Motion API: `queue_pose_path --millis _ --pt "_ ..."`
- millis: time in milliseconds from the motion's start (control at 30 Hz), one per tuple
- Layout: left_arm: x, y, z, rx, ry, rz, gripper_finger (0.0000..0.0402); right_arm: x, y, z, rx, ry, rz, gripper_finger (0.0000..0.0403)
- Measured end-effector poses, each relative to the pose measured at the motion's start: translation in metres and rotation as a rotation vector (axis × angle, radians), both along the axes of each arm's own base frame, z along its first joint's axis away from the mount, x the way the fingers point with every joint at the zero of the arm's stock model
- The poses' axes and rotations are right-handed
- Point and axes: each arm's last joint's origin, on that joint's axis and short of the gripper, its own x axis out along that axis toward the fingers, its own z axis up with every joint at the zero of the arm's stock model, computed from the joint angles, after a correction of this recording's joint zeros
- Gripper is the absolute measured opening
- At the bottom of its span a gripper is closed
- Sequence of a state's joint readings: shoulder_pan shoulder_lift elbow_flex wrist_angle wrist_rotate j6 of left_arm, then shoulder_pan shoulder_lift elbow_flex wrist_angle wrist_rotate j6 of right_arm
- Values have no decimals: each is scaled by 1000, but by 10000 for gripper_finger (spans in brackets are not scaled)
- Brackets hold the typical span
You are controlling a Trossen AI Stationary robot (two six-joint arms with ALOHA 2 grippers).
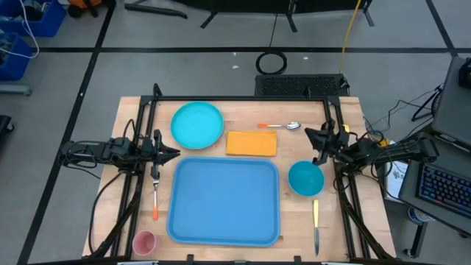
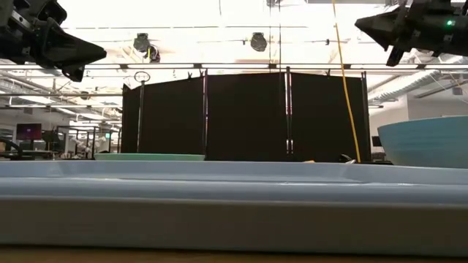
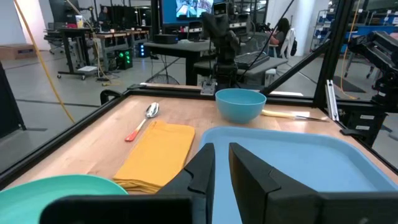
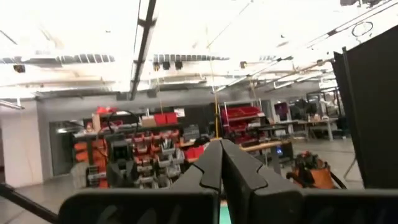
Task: Set up tray
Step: Put the blue plate on the blue serving tray
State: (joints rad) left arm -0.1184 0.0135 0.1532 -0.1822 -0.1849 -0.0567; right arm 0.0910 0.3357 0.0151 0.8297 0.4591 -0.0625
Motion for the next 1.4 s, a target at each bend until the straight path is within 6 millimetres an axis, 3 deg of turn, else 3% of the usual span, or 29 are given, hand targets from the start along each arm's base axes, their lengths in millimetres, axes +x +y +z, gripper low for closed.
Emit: queue_pose_path --millis 333,433,667,833,1200,1400 --pt "0 0 2 -3 -25 0 51 11 5 -7 81 25 191 0" --pt "0 0 4 -5 -39 0 51 18 8 -13 68 87 286 0" --pt "0 0 7 -38 -79 0 51 37 8 -34 54 290 258 0" --pt "0 0 10 -37 -108 -1 51 76 15 -8 -85 364 375 0" --pt "0 0 12 -115 -133 -3 51 192 16 -7 -256 997 366 1" --pt "0 0 12 -181 -140 -5 51 238 14 5 -382 1154 378 35"
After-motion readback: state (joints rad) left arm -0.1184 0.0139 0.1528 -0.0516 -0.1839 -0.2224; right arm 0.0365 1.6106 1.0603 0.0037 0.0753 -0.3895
